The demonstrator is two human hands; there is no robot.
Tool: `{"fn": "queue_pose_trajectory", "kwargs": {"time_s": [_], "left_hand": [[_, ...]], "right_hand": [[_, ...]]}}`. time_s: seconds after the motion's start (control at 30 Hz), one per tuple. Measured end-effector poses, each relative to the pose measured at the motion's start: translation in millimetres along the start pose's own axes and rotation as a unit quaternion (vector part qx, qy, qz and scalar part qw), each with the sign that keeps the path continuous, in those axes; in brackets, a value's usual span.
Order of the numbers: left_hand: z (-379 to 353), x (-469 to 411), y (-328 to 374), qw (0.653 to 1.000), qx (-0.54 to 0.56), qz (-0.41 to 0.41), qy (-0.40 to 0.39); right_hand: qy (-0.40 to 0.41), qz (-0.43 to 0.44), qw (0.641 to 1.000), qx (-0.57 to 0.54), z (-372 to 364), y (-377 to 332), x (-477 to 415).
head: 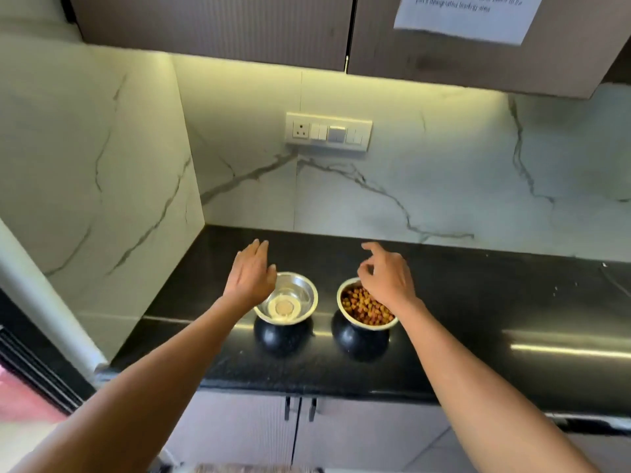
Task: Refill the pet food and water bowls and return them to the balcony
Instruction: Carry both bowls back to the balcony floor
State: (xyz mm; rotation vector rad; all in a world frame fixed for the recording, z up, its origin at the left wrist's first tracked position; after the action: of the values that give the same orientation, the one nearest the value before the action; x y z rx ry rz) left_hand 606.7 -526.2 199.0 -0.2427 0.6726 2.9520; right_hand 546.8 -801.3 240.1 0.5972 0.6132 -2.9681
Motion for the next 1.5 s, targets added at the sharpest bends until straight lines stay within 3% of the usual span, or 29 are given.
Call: {"fn": "queue_pose_trajectory", "kwargs": {"time_s": [0.1,0.2,0.4,0.47,0.57,0.67,0.9,1.5], "left_hand": [[-43,32,-37,0.996,0.022,0.070,-0.049],[-74,56,-61,0.991,0.056,0.109,-0.055],[-107,79,-88,0.952,0.144,0.263,-0.060],[-116,80,-94,0.927,0.197,0.314,-0.066],[-129,76,-96,0.857,0.324,0.395,-0.067],[-140,64,-95,0.798,0.412,0.433,-0.073],[-146,28,-96,0.804,0.389,0.436,-0.108],[-147,25,-95,0.812,0.365,0.450,-0.075]], "right_hand": [[-0.026,-0.082,0.996,0.011,-25,42,33],[-0.036,-0.145,0.989,0.011,-45,80,56],[-0.056,-0.266,0.962,-0.003,-66,139,76],[-0.063,-0.306,0.950,-0.014,-74,155,80],[-0.093,-0.364,0.926,-0.042,-96,179,80],[-0.136,-0.366,0.917,-0.083,-117,190,73],[-0.159,-0.362,0.905,-0.158,-130,201,57],[-0.141,-0.318,0.910,-0.228,-141,202,30]]}}
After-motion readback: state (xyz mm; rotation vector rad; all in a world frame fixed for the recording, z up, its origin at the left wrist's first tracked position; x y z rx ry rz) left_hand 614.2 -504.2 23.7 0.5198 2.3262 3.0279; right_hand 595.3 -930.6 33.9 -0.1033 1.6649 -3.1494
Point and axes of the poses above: each hand's wrist, its own x-axis away from the middle knuckle, its own z-axis out of the back of the hand, y = z × x, the point moved 7 cm from there along -x, towards the middle knuckle, and after that the axes turned 5 degrees about z, right-handed, at the moved point
